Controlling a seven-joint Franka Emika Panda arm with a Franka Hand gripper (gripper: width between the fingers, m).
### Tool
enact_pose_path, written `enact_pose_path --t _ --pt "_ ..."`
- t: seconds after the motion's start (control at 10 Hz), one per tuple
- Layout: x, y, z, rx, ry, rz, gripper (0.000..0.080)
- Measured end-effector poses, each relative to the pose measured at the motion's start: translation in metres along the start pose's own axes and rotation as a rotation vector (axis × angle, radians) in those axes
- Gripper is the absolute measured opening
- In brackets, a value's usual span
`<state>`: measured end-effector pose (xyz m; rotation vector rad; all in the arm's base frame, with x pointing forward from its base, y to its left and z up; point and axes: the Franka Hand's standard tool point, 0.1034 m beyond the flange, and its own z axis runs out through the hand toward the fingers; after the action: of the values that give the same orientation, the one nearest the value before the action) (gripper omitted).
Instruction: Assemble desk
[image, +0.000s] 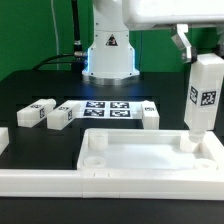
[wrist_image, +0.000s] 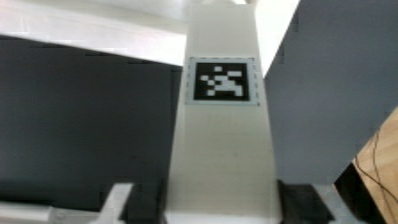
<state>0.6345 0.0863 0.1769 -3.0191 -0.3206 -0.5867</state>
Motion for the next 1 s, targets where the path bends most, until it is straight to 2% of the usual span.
enact_pose_path --t 0.3,0.7,1.0 --pt "0.016 0.0 0.009 0.001 0.011 -0.077 0.029" --pt "0.014 -0.001 0.011 0.002 0.013 -0.074 0.029" --pt "0.011 -0.011 0.017 0.004 0.029 -0.097 0.029"
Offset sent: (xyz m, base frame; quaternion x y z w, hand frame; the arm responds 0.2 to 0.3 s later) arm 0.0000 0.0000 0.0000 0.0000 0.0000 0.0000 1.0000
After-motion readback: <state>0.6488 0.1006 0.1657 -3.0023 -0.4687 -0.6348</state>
